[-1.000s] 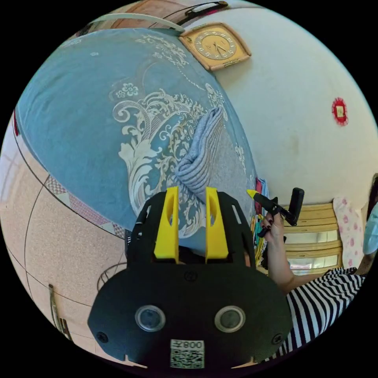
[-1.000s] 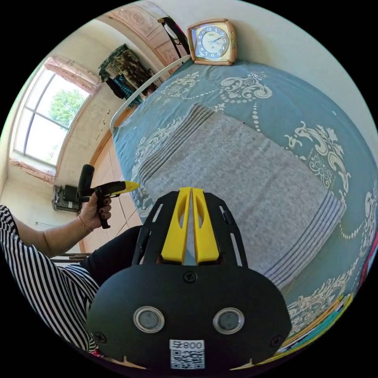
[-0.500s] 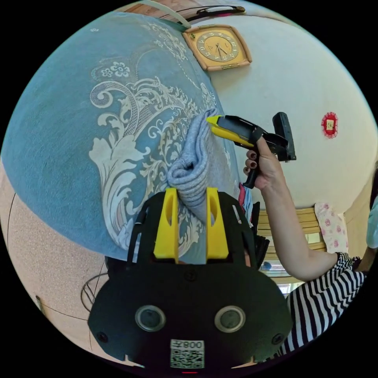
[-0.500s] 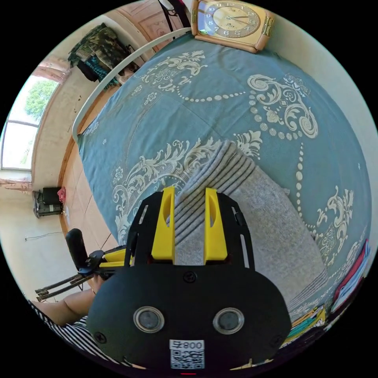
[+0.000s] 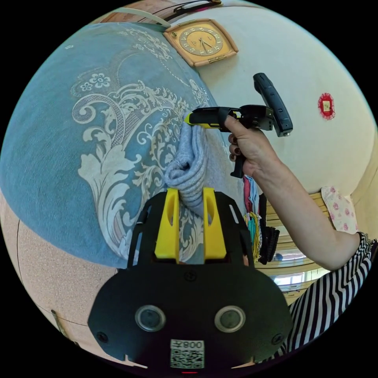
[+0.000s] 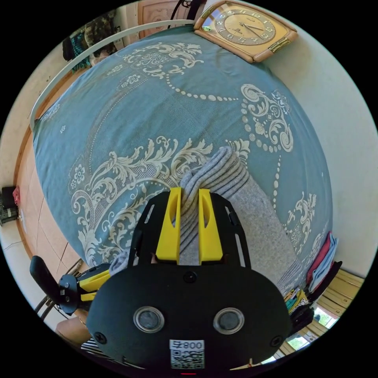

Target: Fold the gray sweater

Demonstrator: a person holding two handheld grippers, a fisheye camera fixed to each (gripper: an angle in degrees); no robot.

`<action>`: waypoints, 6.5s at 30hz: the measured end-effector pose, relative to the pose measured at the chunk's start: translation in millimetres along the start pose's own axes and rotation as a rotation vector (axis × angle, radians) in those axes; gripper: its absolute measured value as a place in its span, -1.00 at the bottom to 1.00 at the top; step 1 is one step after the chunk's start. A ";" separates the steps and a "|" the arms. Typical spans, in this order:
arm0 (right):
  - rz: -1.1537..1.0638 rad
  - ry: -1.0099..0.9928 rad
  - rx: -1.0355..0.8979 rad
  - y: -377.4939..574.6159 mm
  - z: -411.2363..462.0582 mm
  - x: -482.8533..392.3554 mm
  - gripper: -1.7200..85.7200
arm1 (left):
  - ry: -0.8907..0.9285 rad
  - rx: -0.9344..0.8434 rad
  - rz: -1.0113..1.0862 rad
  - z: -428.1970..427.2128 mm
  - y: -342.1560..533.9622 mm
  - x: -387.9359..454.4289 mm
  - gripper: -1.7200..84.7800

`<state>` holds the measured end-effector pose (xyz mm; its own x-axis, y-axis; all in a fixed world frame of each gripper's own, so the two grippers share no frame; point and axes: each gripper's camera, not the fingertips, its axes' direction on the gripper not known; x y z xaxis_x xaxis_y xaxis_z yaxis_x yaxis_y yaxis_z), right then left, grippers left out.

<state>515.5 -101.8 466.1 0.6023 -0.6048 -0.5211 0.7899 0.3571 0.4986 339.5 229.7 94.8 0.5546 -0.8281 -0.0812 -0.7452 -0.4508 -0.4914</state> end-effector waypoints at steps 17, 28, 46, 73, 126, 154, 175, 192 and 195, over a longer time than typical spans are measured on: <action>0.192 -0.582 0.150 73.7 -139.2 171.2 -0.88 | -0.147 0.008 0.405 59.9 55.4 46.0 -0.79; 0.315 -0.845 0.351 204.9 -261.7 329.7 -0.88 | -0.200 -0.060 0.833 122.9 109.1 139.0 -0.80; 0.599 -1.079 0.405 407.2 -304.0 497.5 -0.89 | -0.388 -0.451 1.353 324.8 224.4 260.0 -0.80; 0.523 -0.944 0.317 480.7 -437.1 456.2 -0.96 | -0.168 -0.370 1.235 284.1 152.9 329.8 -0.92; 0.704 -1.175 0.204 674.7 -393.4 455.0 -0.53 | 0.315 -0.656 0.109 145.1 -207.4 124.0 -0.57; 0.711 -1.450 0.090 812.5 -367.7 299.5 -0.77 | 0.435 -0.699 -0.045 100.5 -81.3 72.5 -0.67; 0.704 -1.500 0.204 950.5 -449.8 73.2 -0.78 | 0.468 -0.714 -0.078 130.0 122.7 75.9 -0.66; 0.676 -1.708 0.068 918.5 -574.0 -55.9 -0.78 | 0.350 -0.806 -0.243 247.6 184.1 139.5 -0.66; 0.681 -1.743 0.061 914.9 -621.0 -74.9 -0.78 | 0.319 -0.829 -0.274 269.6 191.1 168.9 -0.66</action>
<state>1264.8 712.3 531.1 -0.0393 -0.3546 0.9342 0.4674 0.8198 0.3308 390.7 93.4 -246.6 0.7143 -0.6542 0.2487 -0.6976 -0.6368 0.3285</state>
